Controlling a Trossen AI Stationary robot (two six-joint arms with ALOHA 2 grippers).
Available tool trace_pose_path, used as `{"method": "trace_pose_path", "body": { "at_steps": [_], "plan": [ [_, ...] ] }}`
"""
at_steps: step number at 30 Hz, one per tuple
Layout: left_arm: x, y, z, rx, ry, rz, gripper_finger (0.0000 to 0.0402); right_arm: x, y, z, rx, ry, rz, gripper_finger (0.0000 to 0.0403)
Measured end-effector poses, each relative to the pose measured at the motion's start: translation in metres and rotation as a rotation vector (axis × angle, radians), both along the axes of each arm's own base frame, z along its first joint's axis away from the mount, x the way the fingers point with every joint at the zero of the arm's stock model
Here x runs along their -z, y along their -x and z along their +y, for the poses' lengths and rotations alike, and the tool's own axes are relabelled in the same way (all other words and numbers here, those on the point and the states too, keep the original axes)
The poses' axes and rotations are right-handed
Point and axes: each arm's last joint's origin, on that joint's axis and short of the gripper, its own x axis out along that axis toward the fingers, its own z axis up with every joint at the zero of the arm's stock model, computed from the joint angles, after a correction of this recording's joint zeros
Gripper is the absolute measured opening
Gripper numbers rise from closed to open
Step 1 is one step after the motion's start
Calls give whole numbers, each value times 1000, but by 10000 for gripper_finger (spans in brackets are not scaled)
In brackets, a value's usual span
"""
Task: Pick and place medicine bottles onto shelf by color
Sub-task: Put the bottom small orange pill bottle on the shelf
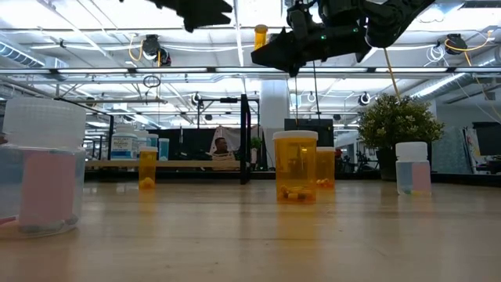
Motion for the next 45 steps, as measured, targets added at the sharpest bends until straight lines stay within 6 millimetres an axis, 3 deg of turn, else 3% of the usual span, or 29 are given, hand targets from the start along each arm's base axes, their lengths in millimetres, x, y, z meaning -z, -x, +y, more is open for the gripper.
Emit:
{"method": "trace_pose_path", "body": {
  "at_steps": [4, 10, 18, 28, 31, 39, 45],
  "plan": [
    [-16, -5, -4, -83, -21, 43, 214, 1, 0, 0, 2, -10, 8, 102],
    [-19, -9, -13, -136, -213, 84, 214, 1, 0, 0, 5, -31, 12, 102],
    [-11, -23, -22, -94, -139, 69, 216, 2, 0, 0, 6, -38, 19, 102],
    [-2, -59, -13, -47, -128, 108, 311, 3, 0, 0, 8, -41, 25, 102],
    [-3, -65, -11, -49, -131, 106, 324, 4, 1, 0, 8, -40, 35, 102],
    [-1, -63, 0, -47, -66, 110, 285, 4, 1, 0, 4, -17, 42, 102],
    [13, -74, 4, -8, -35, 129, 252, 4, 1, 0, 4, -15, 42, 102]
  ]
}}
